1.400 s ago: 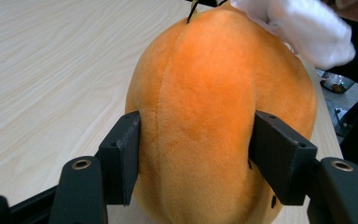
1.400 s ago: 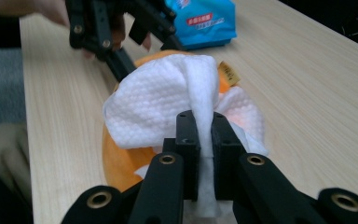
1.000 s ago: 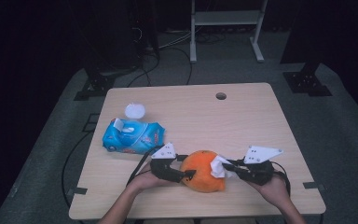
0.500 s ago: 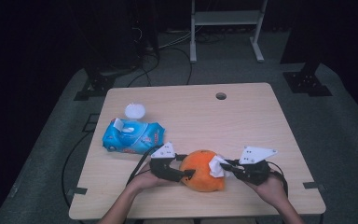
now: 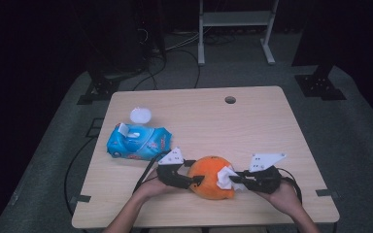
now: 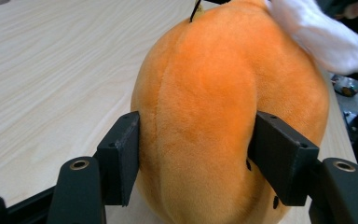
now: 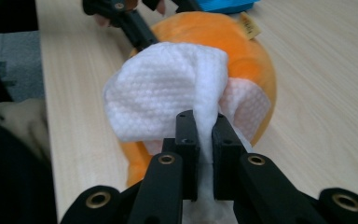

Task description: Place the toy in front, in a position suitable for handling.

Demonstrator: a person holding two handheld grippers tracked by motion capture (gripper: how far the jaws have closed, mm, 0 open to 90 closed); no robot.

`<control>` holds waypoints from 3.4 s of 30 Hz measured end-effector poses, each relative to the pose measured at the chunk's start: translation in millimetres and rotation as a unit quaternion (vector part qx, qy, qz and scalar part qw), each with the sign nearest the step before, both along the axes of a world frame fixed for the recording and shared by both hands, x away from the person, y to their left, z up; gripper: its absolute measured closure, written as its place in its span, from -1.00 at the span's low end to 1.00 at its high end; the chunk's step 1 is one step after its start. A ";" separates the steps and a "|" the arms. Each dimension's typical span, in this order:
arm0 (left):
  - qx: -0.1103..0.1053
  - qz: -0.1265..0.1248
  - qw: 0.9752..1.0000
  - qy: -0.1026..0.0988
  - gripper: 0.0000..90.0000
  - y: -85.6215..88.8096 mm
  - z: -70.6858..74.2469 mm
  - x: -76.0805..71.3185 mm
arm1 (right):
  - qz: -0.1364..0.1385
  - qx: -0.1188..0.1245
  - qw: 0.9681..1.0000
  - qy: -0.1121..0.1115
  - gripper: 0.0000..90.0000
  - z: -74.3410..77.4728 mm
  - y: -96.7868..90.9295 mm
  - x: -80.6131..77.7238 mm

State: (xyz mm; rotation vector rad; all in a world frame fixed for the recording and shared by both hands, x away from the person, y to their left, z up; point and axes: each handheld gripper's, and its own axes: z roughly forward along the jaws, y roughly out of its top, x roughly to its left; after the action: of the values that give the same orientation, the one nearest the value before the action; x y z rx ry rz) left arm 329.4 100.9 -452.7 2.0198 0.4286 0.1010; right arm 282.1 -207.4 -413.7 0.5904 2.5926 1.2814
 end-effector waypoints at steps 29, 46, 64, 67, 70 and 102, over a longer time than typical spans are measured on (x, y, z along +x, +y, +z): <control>-0.011 -0.019 0.998 0.054 -0.59 -11.2 4.5 -4.1 | -0.025 -0.004 0.999 -0.028 0.85 2.1 -0.6 2.7; 0.021 -0.029 0.998 -0.042 -0.11 -35.9 21.9 -29.4 | -0.043 0.039 0.996 -0.069 0.85 24.5 23.3 -0.8; -0.018 -0.025 0.999 0.022 -0.53 -40.5 19.9 -26.0 | -0.027 0.018 0.999 -0.025 0.86 16.3 23.5 1.0; -0.011 -0.033 0.999 -0.001 -0.30 -41.0 20.1 -30.3 | -0.026 0.025 0.998 -0.044 0.85 22.5 29.7 -5.0; 0.003 -0.041 0.999 -0.029 -0.23 -42.4 21.8 -35.2 | -0.008 0.024 0.998 -0.060 0.85 26.4 39.4 -10.5; 0.008 -0.055 0.997 -0.044 -0.15 -46.5 20.1 -38.7 | -0.010 0.021 0.998 -0.054 0.85 27.5 30.6 -10.1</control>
State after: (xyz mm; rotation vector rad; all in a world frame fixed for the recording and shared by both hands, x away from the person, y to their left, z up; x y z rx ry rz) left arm 290.7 54.4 -432.6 2.0414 0.2607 0.1252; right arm 272.0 -176.8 -386.3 0.5381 2.4711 1.3268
